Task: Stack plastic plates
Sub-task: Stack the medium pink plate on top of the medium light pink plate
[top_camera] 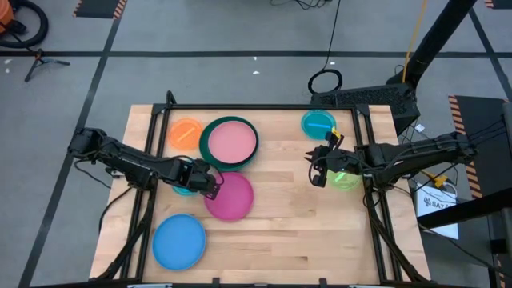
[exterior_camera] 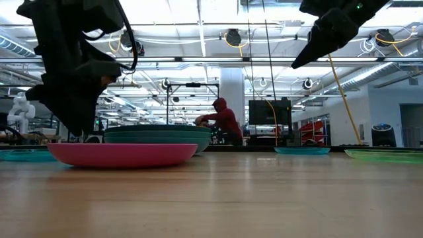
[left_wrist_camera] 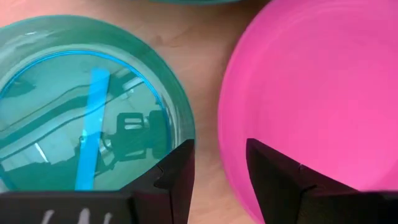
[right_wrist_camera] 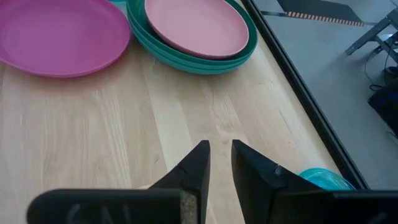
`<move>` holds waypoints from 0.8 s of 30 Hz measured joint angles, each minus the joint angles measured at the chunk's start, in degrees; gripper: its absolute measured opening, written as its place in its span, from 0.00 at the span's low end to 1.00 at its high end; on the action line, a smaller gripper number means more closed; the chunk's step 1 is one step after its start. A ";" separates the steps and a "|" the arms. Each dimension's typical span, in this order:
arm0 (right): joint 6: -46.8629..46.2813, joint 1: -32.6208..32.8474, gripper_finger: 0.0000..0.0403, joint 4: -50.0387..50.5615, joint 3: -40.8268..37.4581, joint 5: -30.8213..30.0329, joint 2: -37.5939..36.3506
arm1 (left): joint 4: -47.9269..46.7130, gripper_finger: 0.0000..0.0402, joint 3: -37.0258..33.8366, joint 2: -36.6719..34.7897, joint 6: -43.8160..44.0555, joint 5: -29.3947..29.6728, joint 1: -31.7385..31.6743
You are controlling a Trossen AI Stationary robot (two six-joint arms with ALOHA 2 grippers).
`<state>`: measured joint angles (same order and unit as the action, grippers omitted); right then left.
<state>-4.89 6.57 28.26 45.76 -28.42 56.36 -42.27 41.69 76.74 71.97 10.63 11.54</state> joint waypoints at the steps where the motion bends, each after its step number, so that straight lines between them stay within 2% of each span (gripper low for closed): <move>1: -0.02 0.02 0.15 0.17 0.00 0.00 0.00 | 0.29 0.37 0.03 0.58 0.08 0.06 0.29; 11: -0.16 0.02 0.15 0.73 0.04 0.00 0.02 | 4.13 0.37 0.04 6.26 -0.11 -1.23 0.97; 24: -0.26 0.02 0.15 0.78 0.04 -0.01 0.02 | 9.72 0.37 0.02 7.26 -0.94 -3.04 0.97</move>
<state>-5.15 6.59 29.04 45.80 -28.44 56.38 -32.56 41.71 84.01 71.02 7.60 12.51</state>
